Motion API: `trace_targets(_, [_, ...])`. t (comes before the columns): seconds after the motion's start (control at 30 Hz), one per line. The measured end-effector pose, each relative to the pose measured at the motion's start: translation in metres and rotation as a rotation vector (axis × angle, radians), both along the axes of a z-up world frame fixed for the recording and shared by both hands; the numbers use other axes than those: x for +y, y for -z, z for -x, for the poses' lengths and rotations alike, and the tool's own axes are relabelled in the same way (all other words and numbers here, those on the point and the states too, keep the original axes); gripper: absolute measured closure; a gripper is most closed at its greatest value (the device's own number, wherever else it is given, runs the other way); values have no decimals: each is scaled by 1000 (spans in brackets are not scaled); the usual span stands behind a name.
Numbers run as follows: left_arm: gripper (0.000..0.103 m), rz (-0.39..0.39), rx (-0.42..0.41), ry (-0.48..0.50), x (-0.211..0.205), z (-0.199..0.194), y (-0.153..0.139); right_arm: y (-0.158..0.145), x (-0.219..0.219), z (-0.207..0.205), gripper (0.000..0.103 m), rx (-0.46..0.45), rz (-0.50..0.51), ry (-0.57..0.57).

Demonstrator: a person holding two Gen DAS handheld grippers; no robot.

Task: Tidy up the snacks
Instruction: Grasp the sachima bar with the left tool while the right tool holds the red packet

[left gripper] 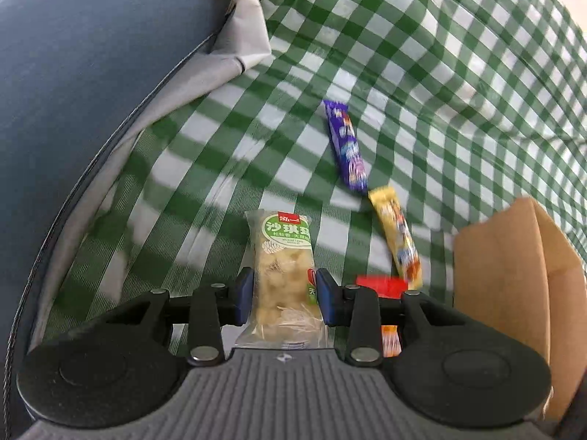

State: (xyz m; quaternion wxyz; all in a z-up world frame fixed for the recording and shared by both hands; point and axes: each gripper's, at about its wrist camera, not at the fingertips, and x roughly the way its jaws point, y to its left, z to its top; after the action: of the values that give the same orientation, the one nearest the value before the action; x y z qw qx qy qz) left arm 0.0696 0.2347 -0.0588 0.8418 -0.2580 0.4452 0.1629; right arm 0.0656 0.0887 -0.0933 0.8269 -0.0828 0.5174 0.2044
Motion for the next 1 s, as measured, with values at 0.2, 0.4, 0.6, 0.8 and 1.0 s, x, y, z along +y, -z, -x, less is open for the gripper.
trace_targets(0.2, [64,95,92,33,8,16,22,-1,-7,5,54,-3,4,18])
trace_targets(0.4, [49,65,109,31,9,12,27,8,-8,5,53,12,26,28])
trace_targets(0.6, [46,69,108,30,7,8,30,12,-6,7,53,8,34,32])
trace_targets(0.8, [43,69,115,46,3,2,32,13,-5,6,53,8,35,33])
trace_targets(1.0, [43,69,125,58,2,0,35,13,-4,8,53,2,39,30])
